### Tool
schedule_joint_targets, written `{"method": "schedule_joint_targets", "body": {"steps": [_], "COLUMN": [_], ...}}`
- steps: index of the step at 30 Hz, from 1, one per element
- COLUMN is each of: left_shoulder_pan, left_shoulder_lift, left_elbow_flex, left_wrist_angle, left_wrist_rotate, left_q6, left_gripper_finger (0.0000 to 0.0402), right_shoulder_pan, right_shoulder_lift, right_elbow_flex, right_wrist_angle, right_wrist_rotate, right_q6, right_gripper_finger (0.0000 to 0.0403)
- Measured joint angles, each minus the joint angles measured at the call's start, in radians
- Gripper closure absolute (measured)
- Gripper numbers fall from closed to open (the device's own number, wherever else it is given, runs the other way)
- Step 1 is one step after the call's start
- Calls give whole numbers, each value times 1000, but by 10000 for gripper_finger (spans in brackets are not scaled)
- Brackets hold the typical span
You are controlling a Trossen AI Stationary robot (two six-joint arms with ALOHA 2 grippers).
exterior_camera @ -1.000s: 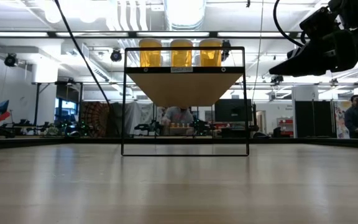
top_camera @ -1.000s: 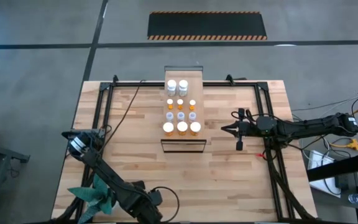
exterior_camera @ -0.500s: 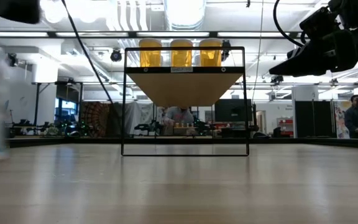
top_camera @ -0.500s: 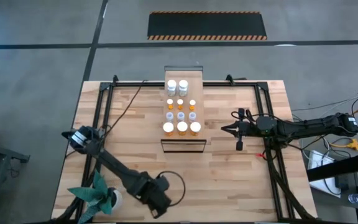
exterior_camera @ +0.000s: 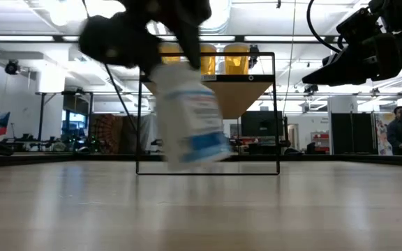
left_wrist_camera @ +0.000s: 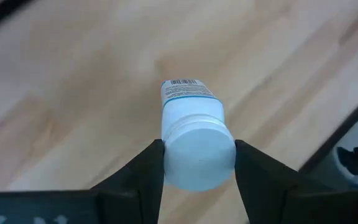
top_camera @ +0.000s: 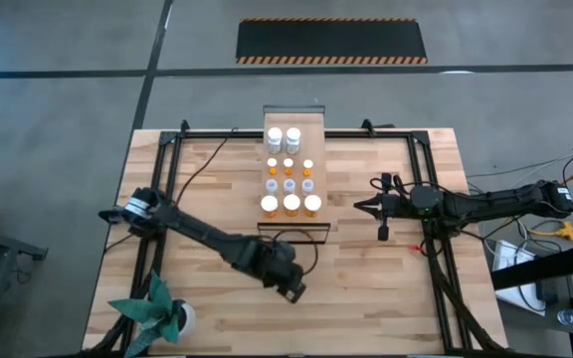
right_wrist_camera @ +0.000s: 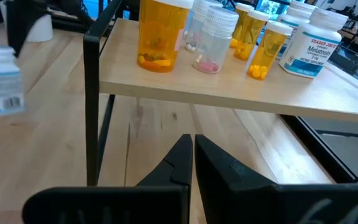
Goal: Pick and place medicine bottles onto shelf by color
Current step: Put the white pill bottle aligned with the other white pill bottles on the shelf
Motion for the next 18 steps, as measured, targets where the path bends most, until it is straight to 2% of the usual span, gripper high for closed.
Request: {"method": "schedule_joint_targets", "body": {"steps": [7, 10, 13, 18], "left_shoulder_pan": [45, 45, 30, 7], "left_shoulder_lift": [1, 1, 1, -3], "left_elbow_flex": [-41, -60, -75, -74], "left_wrist_angle": [120, 153, 129, 69], "left_wrist_rotate": [-79, -68, -26, -27], "left_q6": [83, 100, 26, -77], "left_gripper_finger": [253, 253, 253, 253], "right_shoulder_pan": [0, 0, 0, 0], "right_shoulder_lift": [0, 0, 0, 0], "right_elbow_flex": [0, 0, 0, 0], "right_wrist_angle": [-2, -7, -7, -7], "right_wrist_rotate": [0, 0, 0, 0], "right_q6": [-1, -1, -1, -5], "right_gripper_finger": [394, 394, 394, 394]}}
